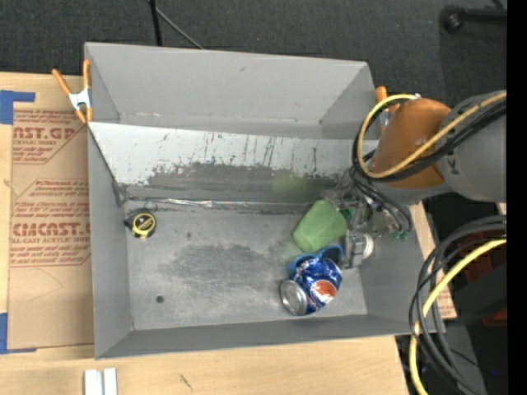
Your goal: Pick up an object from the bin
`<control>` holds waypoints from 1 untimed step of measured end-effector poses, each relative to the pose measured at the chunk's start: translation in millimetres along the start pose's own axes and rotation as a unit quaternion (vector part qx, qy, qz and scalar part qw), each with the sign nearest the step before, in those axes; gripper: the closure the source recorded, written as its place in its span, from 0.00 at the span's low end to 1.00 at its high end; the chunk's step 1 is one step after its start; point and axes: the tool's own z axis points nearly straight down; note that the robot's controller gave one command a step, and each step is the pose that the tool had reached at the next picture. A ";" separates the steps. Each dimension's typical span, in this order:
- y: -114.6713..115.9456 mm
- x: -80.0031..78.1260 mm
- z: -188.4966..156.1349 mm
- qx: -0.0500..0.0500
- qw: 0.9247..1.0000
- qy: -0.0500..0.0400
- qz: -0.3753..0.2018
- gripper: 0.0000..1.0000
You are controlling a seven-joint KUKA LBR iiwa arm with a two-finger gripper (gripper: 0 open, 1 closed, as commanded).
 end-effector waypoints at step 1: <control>29.7 -6.1 -33.0 -0.001 0.999 0.001 0.040 0.00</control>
Offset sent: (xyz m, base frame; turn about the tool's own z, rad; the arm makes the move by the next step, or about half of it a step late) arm 0.0002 0.0278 0.0319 0.0816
